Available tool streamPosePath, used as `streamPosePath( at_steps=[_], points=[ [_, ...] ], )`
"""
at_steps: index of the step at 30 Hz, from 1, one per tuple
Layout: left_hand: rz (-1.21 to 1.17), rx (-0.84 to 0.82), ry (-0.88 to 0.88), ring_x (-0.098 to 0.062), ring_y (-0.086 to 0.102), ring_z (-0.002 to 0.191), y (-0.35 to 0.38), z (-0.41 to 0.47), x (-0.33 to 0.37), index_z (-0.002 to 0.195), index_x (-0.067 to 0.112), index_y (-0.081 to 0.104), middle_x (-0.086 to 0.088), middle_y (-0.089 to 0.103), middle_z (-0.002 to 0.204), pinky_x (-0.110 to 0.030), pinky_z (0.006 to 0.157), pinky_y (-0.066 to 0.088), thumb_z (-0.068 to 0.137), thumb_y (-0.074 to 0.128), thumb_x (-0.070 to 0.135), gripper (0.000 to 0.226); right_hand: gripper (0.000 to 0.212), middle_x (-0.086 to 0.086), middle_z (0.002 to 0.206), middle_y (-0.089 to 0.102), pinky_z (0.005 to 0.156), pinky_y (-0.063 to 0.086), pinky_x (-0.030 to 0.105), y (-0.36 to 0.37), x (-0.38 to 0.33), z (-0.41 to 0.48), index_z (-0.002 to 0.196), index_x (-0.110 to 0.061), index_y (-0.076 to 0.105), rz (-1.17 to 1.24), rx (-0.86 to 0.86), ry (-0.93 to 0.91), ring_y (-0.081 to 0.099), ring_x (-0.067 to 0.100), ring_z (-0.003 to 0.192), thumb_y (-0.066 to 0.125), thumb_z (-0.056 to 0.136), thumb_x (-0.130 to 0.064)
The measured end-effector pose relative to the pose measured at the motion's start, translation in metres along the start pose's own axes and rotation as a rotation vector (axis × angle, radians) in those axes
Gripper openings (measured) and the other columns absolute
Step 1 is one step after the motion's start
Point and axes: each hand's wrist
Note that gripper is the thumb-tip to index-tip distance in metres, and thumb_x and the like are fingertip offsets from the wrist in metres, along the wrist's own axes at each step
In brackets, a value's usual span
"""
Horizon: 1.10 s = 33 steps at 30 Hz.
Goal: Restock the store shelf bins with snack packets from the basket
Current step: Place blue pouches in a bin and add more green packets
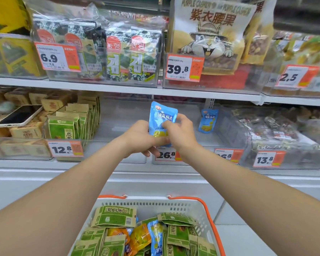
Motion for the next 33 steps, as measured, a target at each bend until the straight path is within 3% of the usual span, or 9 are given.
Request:
streamPosePath(
  at_steps=[3,7,10,12,15,17,22,27,33],
  points=[
    [0.208,0.22,0.116,-0.018,0.074,0.07,0.006,0.006,0.002,0.091,0.024,0.073,0.003,0.076,0.082,-0.03,0.055,0.05,0.079,0.083,0.052,0.033,0.032,0.003,0.101,0.075,0.083,0.062,0.046,-0.004,-0.005,0.015,0.111,-0.016,0.063,-0.007,0.039,0.035,0.074,0.023,0.091,0.061,0.079,-0.019],
    [0.778,0.521,0.266,-0.018,0.061,0.091,0.02,0.016,-0.005,0.104,0.027,0.064,0.009,0.064,0.098,-0.037,0.073,0.052,0.088,0.055,0.071,0.047,0.035,0.007,0.101,0.062,0.061,0.043,0.033,-0.024,-0.013,0.043,0.126,-0.007,0.05,-0.131,0.123,0.221,0.057,0.021,0.078,0.053,0.092,-0.019],
    [1.02,0.452,0.52,-0.027,0.054,0.094,0.035,0.029,-0.017,0.102,0.019,0.065,-0.001,0.058,0.099,-0.04,0.074,0.043,0.091,0.033,0.057,0.05,0.047,0.001,0.092,0.043,0.07,0.036,0.028,-0.048,-0.013,0.072,0.149,-0.01,0.03,-0.238,0.122,0.323,0.046,0.022,0.08,0.044,0.104,-0.017],
    [1.1,0.351,0.609,-0.03,0.051,0.094,0.047,0.039,-0.023,0.103,0.017,0.064,-0.005,0.056,0.101,-0.041,0.076,0.04,0.089,0.029,0.05,0.051,0.06,0.002,0.11,0.048,0.082,0.044,0.032,-0.064,-0.012,0.09,0.153,-0.008,0.019,-0.428,0.066,0.277,0.051,0.025,0.097,0.049,0.103,-0.017],
    [1.175,0.219,0.649,-0.032,0.053,0.095,0.068,0.049,-0.023,0.106,0.016,0.06,-0.006,0.057,0.103,-0.044,0.078,0.043,0.089,0.025,0.046,0.049,0.04,0.014,0.11,0.063,0.066,0.051,0.033,-0.086,-0.007,0.102,0.129,-0.011,0.047,-0.918,-0.067,0.108,0.065,0.03,0.093,0.057,0.09,-0.012],
    [1.208,0.166,0.627,-0.032,0.056,0.097,0.077,0.054,-0.023,0.112,0.017,0.057,-0.006,0.059,0.107,-0.044,0.081,0.044,0.094,0.029,0.046,0.045,0.024,0.013,0.104,0.064,0.061,0.049,0.031,-0.097,-0.003,0.108,0.113,-0.012,0.051,-1.06,-0.108,0.116,0.064,0.03,0.086,0.057,0.09,-0.009],
    [1.16,0.105,0.494,-0.039,0.063,0.087,0.097,0.064,-0.025,0.1,0.019,0.047,-0.008,0.068,0.097,-0.039,0.066,0.038,0.104,0.039,0.049,0.031,0.065,0.015,0.139,0.054,0.095,0.051,0.037,-0.12,0.019,0.134,0.155,-0.017,0.029,-1.063,-0.033,0.125,0.058,0.032,0.119,0.055,0.096,-0.009],
    [1.212,0.236,0.463,-0.036,0.051,0.068,0.107,0.074,-0.025,0.082,0.021,0.054,-0.001,0.038,0.063,-0.036,0.061,0.035,0.1,0.038,0.06,0.045,0.077,0.024,0.143,0.047,0.095,0.043,0.041,-0.131,0.044,0.149,0.158,-0.018,0.025,-0.936,0.157,0.082,0.05,0.041,0.127,0.063,0.092,-0.004],
    [1.243,0.3,0.493,-0.032,0.044,0.059,0.113,0.075,-0.03,0.081,0.021,0.046,0.002,0.032,0.059,-0.033,0.054,0.03,0.097,0.038,0.063,0.046,0.089,0.022,0.13,0.058,0.071,0.044,0.042,-0.14,0.06,0.158,0.163,-0.026,0.009,-1.287,0.28,0.004,0.061,0.043,0.116,0.062,0.095,-0.006]
  ],
)
Point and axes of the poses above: each hand's wrist, its own z-axis towards the middle knuckle, its own y-axis out of the palm, x = y × z
